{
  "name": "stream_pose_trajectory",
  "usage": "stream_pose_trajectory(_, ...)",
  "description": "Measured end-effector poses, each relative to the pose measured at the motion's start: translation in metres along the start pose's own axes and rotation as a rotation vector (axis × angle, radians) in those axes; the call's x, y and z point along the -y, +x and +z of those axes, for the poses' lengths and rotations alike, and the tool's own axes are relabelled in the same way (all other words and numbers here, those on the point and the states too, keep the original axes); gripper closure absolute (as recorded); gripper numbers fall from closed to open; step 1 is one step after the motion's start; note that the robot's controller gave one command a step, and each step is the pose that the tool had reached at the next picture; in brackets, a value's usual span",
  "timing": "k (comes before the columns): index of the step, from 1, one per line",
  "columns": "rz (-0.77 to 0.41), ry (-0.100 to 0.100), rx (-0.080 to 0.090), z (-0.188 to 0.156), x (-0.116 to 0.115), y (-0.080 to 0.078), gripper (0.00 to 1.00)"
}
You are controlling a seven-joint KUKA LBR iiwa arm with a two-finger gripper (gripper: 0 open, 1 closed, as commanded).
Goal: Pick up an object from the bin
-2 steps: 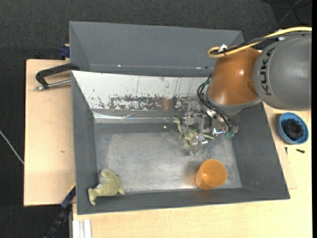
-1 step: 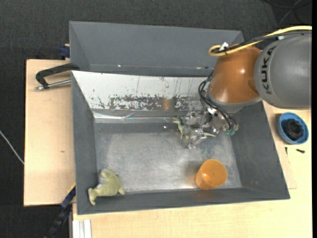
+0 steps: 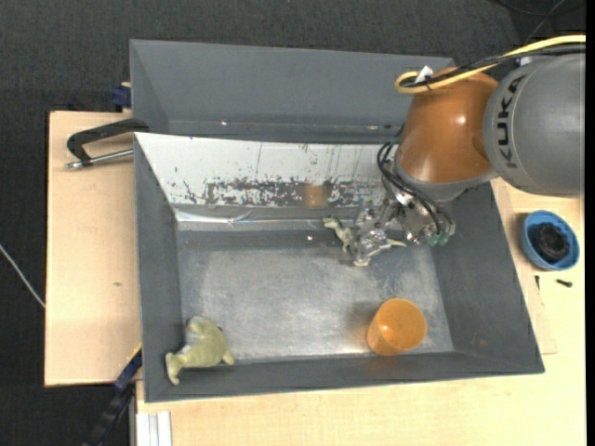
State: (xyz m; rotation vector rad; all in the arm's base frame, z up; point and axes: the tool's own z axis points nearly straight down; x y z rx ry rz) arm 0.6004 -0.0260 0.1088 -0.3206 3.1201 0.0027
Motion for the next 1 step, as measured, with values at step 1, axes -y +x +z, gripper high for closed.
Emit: stream_pose_trajectory(1,0.000,0.003,0.007,-0.0569,-0.0003,-0.0033,1.00)
